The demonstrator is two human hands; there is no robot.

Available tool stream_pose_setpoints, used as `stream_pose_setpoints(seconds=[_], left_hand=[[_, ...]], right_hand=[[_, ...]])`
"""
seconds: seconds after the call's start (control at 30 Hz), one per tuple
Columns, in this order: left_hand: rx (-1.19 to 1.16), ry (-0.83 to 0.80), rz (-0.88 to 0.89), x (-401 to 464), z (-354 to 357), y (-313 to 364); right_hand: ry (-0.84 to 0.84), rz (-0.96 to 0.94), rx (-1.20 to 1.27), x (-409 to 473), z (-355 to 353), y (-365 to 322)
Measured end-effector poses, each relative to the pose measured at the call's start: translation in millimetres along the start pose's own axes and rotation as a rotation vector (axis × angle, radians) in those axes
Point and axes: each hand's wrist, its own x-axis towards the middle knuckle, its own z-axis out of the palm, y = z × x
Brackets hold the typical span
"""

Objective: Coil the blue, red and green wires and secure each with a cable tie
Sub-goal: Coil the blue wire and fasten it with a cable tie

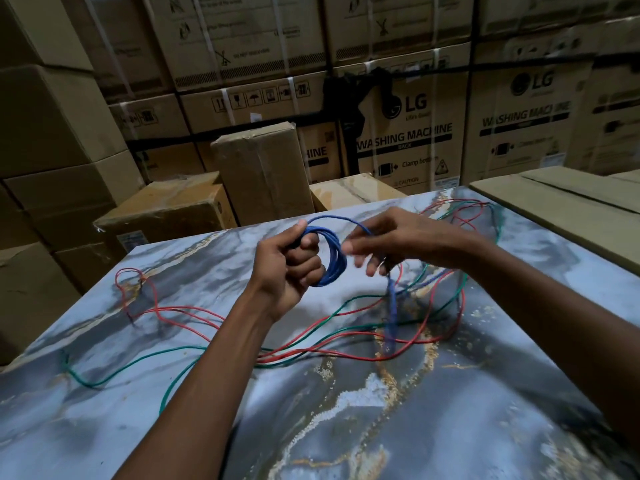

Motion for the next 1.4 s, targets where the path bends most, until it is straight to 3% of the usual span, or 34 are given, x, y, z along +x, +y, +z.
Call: stream_pose_setpoints(seconds=[0.07, 0.33, 0.63, 0.83, 0.93, 1.03, 1.17, 1.4], left_hand=[[-0.049, 0.011, 0.016, -2, 1, 3], [-0.126, -0.025, 0.007, -5, 11, 5], [-0.184, -0.064, -0.049, -3, 9, 2], [0.150, 0.017, -0.007, 4, 5, -4], [0.354, 0.077, 0.056, 8, 1, -9], [0.477, 0.060, 0.063, 8, -6, -8], [0.537, -0.057, -0.006, 3, 0, -7], [0.439, -0.151, -0.112, 2, 6, -5]], right_hand=[[-0.083, -0.009, 0.074, 0, 4, 2], [-0.068, -0.197, 0.380, 9, 23, 14], [-0.029, -0.233, 0.428, 14, 24, 23], [-0.113, -0.044, 0.219, 9, 9, 14], [0.040, 0.009, 0.144, 5, 3, 5], [0.263, -0.100, 0.117, 7, -1, 4], [0.329, -0.188, 0.057, 3, -8, 3], [0.427, -0.311, 0.001, 10, -14, 11]])
